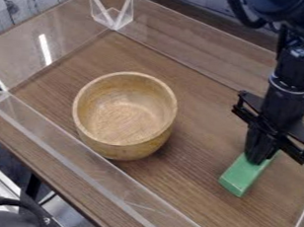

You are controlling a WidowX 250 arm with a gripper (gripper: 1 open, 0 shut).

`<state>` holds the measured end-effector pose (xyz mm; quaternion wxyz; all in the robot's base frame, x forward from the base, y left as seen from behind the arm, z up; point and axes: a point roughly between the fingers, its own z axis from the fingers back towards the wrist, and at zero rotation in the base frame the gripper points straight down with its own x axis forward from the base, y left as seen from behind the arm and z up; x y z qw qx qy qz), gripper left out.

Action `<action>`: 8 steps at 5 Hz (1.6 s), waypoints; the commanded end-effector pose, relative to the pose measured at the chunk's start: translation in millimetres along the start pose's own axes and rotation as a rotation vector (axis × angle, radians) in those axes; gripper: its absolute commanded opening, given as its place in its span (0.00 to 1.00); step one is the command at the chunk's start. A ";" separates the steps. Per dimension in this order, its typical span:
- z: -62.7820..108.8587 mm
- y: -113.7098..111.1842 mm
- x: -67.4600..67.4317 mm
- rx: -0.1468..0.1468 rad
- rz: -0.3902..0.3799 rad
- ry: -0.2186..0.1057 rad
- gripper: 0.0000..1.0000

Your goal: Put the green block in the brown bowl

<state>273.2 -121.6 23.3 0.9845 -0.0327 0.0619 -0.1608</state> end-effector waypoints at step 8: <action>63.8 14.7 -29.7 0.055 0.007 -0.115 1.00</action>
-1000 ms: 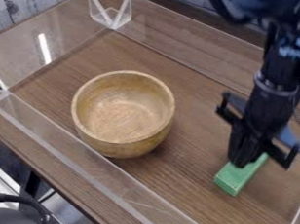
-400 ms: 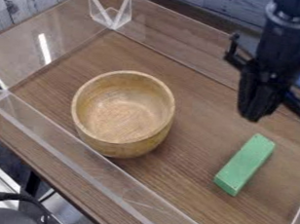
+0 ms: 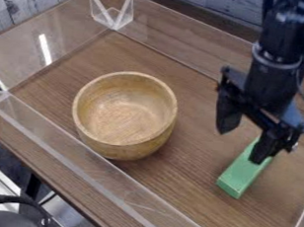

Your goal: Put the green block in the brown bowl

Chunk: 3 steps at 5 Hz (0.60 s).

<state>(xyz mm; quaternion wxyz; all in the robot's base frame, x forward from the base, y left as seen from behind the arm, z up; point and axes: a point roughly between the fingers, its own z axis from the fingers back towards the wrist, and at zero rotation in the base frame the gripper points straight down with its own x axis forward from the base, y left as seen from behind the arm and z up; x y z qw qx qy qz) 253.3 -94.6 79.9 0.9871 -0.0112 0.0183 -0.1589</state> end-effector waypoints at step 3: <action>-26.8 1.0 14.7 -0.008 0.004 -0.002 1.00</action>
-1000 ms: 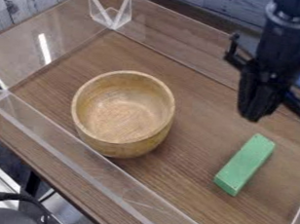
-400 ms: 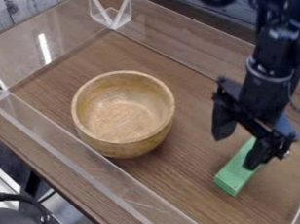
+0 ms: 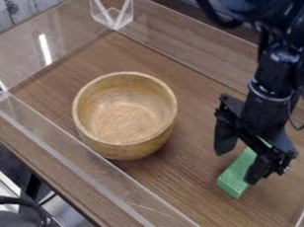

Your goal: Put the green block in the brown bowl

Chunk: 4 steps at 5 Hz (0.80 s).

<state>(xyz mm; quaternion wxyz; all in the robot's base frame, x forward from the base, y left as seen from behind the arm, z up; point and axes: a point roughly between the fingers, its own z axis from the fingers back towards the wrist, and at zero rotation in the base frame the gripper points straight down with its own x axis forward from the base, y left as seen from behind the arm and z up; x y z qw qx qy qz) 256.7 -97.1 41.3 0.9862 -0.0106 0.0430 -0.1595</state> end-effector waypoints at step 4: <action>18.2 6.7 7.6 -0.019 0.014 -0.065 0.00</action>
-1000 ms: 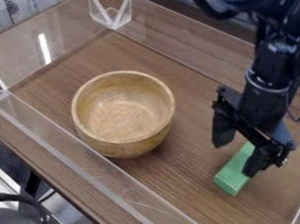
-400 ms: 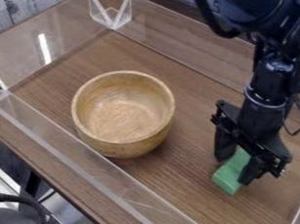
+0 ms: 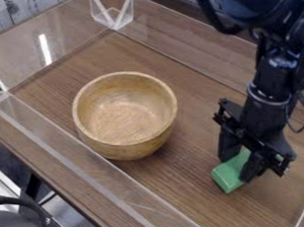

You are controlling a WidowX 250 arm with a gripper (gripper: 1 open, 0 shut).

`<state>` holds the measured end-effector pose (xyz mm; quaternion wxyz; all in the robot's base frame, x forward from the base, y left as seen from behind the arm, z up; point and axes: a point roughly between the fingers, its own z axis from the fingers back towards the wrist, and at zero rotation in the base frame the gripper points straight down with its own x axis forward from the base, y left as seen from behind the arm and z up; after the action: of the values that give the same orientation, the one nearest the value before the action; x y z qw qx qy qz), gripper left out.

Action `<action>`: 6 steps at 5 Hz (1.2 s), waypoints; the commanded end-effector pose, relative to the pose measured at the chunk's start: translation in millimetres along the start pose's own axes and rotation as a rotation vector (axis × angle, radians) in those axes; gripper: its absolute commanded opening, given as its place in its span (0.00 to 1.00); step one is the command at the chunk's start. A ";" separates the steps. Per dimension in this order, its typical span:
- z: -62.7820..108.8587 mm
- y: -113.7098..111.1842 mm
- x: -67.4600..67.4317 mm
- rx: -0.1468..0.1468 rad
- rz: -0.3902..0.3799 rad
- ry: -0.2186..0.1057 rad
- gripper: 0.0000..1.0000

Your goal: Put the green block in the brown bowl

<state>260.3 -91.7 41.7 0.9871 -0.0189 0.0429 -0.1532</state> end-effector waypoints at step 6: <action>73.1 101.7 -75.0 0.058 0.225 -0.089 0.00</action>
<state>221.6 27.9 104.4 0.9990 0.0017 0.0212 -0.0381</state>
